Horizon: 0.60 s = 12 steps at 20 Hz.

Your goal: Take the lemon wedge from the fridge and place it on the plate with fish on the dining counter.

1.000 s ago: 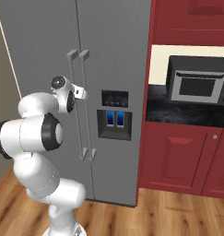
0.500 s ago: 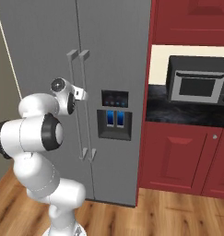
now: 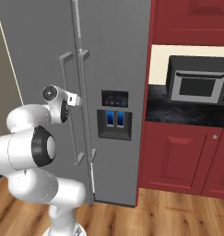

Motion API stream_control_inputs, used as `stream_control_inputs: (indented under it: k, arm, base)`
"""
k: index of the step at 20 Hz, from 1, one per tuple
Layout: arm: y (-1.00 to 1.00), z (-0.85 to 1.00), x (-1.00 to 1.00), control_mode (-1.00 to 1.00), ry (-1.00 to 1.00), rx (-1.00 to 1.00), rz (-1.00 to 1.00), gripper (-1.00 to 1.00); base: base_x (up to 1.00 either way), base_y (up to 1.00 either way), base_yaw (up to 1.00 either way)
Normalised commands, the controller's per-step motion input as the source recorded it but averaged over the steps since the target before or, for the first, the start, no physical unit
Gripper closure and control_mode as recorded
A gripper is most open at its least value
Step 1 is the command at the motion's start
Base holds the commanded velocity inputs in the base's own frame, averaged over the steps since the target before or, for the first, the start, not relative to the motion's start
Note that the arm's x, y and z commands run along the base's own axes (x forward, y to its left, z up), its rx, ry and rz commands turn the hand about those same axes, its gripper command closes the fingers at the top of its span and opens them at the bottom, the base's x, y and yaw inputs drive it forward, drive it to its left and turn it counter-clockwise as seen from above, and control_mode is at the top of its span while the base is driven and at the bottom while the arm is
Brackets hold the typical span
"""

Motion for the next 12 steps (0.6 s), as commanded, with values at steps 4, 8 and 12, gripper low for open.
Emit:
stream_control_inputs:
  k: [4,8,12]
  arm:
    - [0.70,0.39,-0.72,-1.00,-0.05,0.00,0.01,1.00]
    - [0.95,0.74,-0.59,-1.00,0.01,0.00,0.00,1.00]
    - [1.00,0.83,-0.63,-1.00,0.05,0.00,0.00,1.00]
  base:
    - [0.00,0.00,0.00]
    - [0.00,0.00,0.00]
    - [0.00,0.00,0.00]
